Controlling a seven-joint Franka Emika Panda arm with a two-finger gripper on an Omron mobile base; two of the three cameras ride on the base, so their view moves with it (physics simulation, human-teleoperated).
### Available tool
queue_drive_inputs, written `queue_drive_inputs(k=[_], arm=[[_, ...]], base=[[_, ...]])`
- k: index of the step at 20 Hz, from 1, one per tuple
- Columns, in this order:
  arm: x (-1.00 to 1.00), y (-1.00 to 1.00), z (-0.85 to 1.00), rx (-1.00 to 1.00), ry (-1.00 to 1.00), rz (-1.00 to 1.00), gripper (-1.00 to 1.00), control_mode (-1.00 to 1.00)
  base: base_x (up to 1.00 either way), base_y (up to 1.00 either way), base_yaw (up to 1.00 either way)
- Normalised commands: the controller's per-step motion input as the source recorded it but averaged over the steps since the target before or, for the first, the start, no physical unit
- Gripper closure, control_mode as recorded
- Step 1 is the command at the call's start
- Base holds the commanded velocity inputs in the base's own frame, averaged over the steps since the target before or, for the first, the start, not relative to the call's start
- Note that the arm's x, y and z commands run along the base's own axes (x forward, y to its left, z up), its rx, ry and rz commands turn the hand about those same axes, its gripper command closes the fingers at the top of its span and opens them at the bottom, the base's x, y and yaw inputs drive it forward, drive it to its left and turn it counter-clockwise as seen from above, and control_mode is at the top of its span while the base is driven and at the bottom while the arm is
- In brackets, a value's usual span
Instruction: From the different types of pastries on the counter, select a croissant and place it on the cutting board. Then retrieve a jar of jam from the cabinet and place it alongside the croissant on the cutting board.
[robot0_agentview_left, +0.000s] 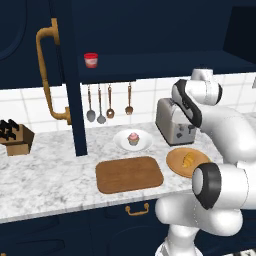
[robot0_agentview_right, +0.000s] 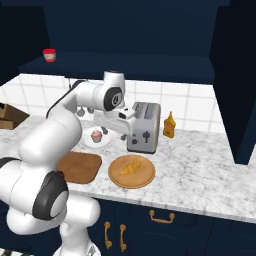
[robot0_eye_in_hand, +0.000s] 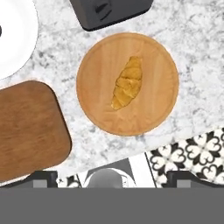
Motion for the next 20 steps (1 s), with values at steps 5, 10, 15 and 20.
queue_drive_inputs(k=[5,10,15,20], arm=[[0.00,-0.33,-0.63,-0.01,-0.06,0.01,-1.00,-1.00],[0.10,-0.14,-0.80,-0.06,-0.09,0.02,-1.00,-1.00],[0.25,-0.04,-0.47,0.00,0.00,-0.01,-1.00,-1.00],[0.29,-0.07,-0.48,0.00,-0.01,0.00,-1.00,-1.00]], base=[[0.00,0.00,0.00],[0.00,0.00,0.00],[0.00,0.00,0.00],[0.00,0.00,0.00]])
